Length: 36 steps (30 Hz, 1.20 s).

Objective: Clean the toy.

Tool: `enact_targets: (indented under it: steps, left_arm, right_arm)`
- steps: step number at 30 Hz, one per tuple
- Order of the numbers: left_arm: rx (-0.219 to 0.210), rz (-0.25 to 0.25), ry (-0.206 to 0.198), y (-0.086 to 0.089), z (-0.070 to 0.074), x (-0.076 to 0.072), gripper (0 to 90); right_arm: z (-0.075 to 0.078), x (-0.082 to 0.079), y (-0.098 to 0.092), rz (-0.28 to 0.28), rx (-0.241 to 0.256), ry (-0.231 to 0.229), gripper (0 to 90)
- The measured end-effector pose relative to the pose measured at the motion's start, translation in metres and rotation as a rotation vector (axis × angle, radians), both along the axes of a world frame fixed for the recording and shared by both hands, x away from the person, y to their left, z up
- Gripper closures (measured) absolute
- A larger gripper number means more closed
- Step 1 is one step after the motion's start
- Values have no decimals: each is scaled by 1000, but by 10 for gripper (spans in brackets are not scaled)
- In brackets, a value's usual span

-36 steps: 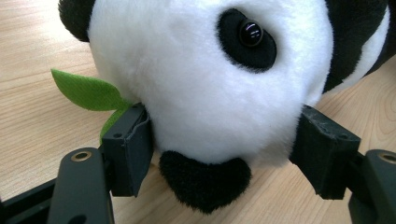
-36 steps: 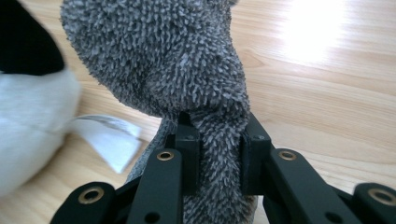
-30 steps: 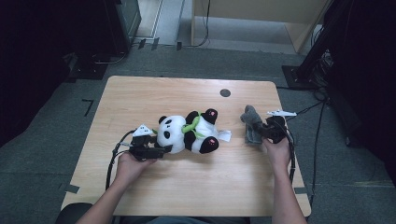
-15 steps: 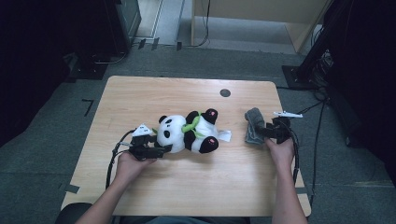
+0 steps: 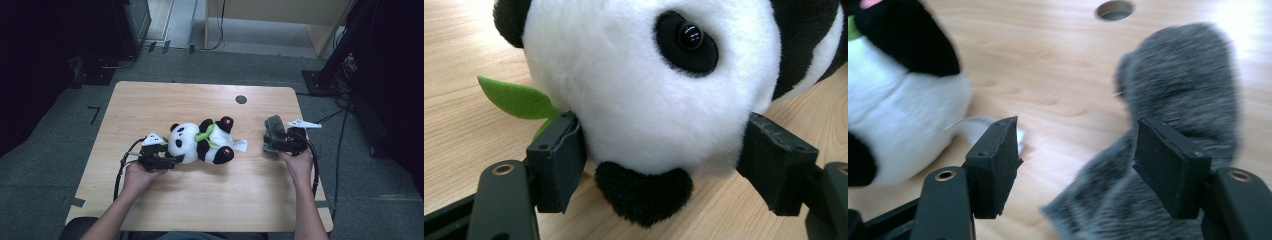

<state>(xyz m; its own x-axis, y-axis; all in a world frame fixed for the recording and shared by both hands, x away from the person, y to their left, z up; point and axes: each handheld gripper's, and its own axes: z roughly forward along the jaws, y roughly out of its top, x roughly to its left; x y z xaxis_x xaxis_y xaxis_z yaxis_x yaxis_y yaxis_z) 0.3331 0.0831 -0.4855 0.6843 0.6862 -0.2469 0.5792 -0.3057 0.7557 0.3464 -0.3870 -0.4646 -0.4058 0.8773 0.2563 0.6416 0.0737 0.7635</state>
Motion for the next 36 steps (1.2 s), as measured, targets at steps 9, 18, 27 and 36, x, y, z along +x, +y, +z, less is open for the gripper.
enact_targets:
  steps: [9,18,27,36]
  left_arm:
    - [0,-1,3,1,3,3,245]
    - [5,-5,-2,2,3,3,246]
    - [5,-5,-3,2,4,3,246]
    - [2,-4,-5,2,4,3,246]
  right_arm:
    - [7,-22,24,68,4,-34,333]
    - [24,-40,56,115,26,-74,281]
    - [32,-51,85,226,59,-118,239]
    - [24,-53,115,297,33,-99,140]
